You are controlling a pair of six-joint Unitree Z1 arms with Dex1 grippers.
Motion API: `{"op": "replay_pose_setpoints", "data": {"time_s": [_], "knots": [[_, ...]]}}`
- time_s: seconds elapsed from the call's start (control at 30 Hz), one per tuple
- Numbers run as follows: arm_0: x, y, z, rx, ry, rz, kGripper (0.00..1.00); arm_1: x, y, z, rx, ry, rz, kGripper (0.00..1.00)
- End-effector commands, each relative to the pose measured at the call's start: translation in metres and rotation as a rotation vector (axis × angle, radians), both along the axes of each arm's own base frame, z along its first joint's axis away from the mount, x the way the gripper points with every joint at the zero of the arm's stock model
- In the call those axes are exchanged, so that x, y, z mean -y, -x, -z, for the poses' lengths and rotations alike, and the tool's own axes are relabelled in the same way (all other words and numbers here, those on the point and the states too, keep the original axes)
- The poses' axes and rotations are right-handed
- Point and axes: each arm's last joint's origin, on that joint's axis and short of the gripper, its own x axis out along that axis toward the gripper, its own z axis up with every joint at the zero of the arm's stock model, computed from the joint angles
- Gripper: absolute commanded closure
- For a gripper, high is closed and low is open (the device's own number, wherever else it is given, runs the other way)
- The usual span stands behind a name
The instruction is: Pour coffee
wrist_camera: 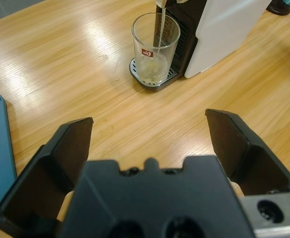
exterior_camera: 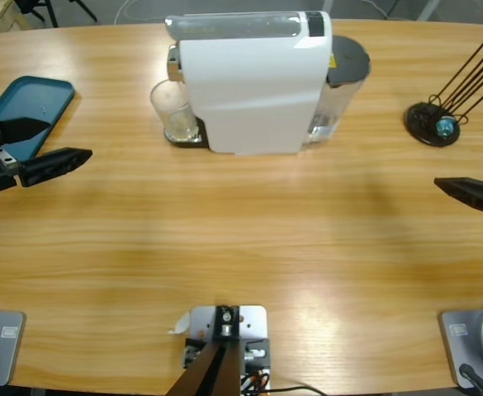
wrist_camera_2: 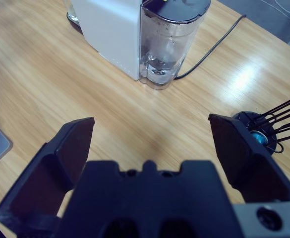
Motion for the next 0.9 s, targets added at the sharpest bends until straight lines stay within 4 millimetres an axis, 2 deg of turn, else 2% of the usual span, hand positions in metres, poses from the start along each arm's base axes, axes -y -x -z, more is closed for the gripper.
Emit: {"op": "replay_pose_setpoints", "data": {"time_s": [0.03, 0.9], "knots": [[0.0001, 0.0032, 0.0118, -0.027, -0.024, 0.03, 0.004, -0.0006, 0.0001, 0.0118, -0.037, 0.005, -0.004, 0.0], [0.0048, 0.0009, 0.0148, -0.053, -0.024, 0.058, 0.004, 0.0011, 0.0024, 0.0111, -0.026, -0.007, 0.001, 0.0]]}}
